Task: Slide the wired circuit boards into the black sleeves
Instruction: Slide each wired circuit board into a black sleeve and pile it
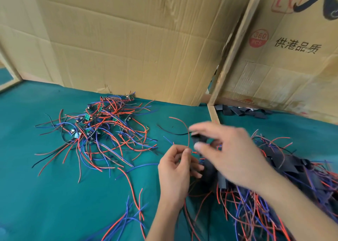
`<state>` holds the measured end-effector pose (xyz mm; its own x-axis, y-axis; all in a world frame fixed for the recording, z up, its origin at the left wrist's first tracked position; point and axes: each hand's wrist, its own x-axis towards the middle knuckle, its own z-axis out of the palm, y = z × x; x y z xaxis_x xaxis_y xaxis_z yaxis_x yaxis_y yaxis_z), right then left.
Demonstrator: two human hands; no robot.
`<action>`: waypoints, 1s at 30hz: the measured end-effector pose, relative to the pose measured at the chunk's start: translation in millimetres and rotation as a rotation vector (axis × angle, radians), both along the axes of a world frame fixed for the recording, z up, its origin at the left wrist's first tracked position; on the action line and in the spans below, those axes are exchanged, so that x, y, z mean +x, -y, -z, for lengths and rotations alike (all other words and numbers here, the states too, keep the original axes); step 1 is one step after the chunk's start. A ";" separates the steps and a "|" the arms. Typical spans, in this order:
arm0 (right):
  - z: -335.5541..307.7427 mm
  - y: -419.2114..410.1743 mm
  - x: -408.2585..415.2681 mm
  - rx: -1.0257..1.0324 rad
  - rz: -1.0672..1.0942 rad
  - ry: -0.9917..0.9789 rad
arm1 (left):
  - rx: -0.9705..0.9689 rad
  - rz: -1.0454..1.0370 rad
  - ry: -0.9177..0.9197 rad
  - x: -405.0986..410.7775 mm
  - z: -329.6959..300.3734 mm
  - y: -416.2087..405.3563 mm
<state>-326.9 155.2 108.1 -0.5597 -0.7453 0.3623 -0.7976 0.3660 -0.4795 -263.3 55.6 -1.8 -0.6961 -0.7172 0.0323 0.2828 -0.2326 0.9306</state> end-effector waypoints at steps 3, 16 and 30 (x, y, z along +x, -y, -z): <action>-32.3 5.8 -20.9 -0.234 0.019 0.066 | 0.000 -0.020 0.033 -2.0 0.7 -3.6; -41.0 40.7 -31.7 0.051 -0.091 -0.076 | -0.146 -0.081 0.090 -2.0 1.7 -8.1; 20.4 26.5 -34.0 -0.186 -0.001 0.716 | -0.004 0.064 -0.043 4.8 -4.3 -0.4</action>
